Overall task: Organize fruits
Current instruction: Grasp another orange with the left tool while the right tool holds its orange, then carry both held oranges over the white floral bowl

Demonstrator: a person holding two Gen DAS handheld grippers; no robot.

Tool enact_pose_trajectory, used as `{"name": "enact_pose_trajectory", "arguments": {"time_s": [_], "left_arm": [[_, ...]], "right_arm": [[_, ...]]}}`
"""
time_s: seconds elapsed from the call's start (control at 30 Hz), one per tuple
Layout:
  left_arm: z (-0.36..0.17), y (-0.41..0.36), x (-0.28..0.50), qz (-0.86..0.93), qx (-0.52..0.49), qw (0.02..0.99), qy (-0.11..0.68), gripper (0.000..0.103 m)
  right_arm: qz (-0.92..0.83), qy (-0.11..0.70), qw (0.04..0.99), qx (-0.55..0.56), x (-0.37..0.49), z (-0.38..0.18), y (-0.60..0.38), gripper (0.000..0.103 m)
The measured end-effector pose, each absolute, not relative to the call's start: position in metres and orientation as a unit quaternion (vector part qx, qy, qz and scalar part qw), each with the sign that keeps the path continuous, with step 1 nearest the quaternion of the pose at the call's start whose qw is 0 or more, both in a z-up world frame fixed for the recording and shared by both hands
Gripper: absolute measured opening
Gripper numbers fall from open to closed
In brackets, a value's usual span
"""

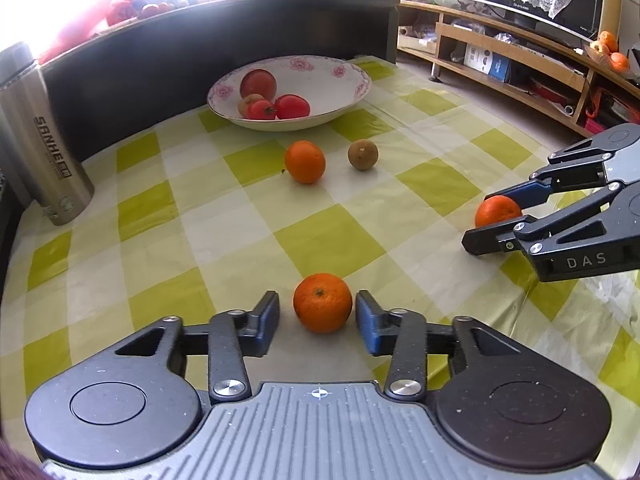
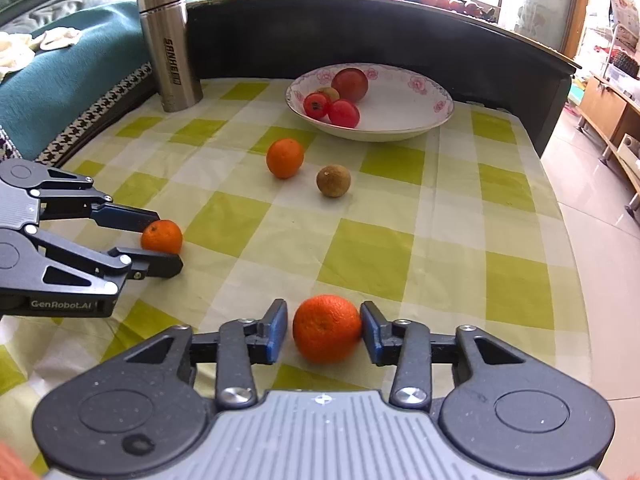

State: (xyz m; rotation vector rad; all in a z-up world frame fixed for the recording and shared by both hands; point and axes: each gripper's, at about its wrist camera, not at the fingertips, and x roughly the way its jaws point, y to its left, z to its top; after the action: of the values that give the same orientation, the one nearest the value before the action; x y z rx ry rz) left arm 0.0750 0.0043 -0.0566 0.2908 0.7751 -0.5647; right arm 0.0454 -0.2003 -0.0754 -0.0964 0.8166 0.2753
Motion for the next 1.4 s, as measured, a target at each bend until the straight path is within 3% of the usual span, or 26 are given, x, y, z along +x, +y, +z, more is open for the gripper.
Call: {"name": "enact_pose_trajectory", "arguments": {"time_s": [0.4, 0.53, 0.7, 1.2, 1.4], "left_arm": [[-0.056, 0.001, 0.075, -0.276, 0.135, 0.871, 0.385, 0.060], [-0.055, -0.001, 0.075, -0.277, 0.135, 0.869, 0.387, 0.055], [-0.054, -0.004, 0.076, -0.288, 0.138, 0.866, 0.385, 0.039], [-0.045, -0.021, 0.062, -0.248, 0.192, 0.866, 0.389, 0.037], [-0.039, -0.017, 0.074, -0.247, 0.167, 0.876, 0.380, 0.037]], "right_arm": [[0.137, 0.394, 0.906, -0.075, 0.045, -0.076, -0.195, 0.047], [0.135, 0.395, 0.906, -0.075, 0.045, -0.076, -0.195, 0.047], [0.129, 0.400, 0.904, -0.081, 0.048, -0.075, -0.191, 0.039], [0.121, 0.383, 0.914, -0.061, 0.052, -0.038, -0.199, 0.038], [0.108, 0.392, 0.913, -0.039, 0.066, -0.040, -0.204, 0.038]]}}
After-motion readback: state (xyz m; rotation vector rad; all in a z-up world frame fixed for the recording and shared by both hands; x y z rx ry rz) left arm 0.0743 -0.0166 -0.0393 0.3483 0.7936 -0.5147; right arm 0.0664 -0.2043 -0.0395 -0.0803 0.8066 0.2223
